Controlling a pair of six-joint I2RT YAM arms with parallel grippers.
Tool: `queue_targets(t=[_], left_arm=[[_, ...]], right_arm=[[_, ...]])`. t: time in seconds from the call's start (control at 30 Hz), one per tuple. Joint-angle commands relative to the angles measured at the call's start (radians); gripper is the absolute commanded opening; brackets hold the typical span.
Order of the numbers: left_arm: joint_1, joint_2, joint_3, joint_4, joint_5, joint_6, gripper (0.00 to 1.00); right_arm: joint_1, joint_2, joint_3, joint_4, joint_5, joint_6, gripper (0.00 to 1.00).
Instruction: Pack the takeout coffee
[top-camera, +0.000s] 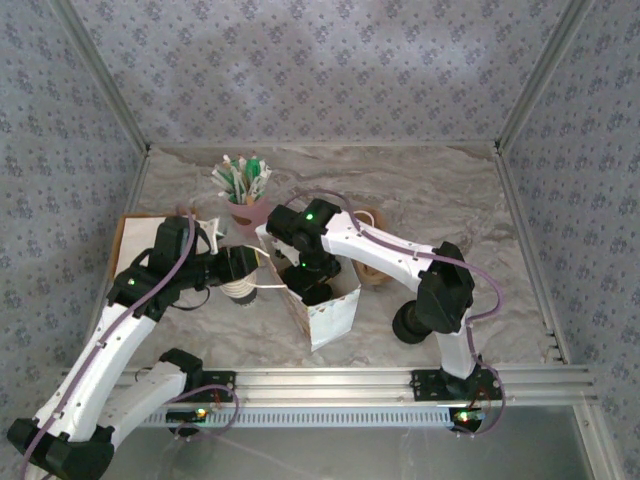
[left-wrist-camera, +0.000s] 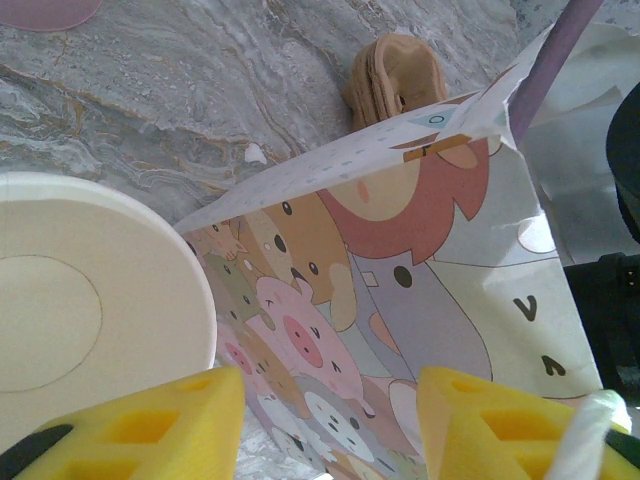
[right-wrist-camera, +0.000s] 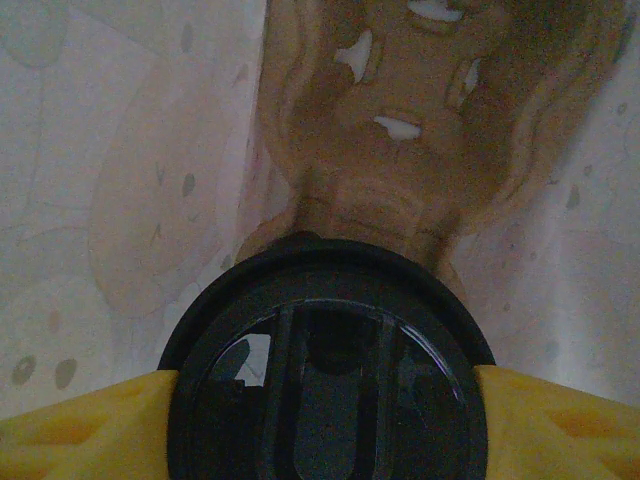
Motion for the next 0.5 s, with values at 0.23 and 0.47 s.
queue_targets(t=[0.23,0.47], left_arm=[[-0.007,0.003,0.041,0.009,-0.004,0.018,0.49],[-0.007,0.003,0.038,0.012,-0.004,0.017,0.49]], right_arm=[[0.004,0.015,0.021,-0.045,-0.014,-0.017,0.72],[0.006,0.006,0.029,-0.055,-0.004,-0.018,0.72]])
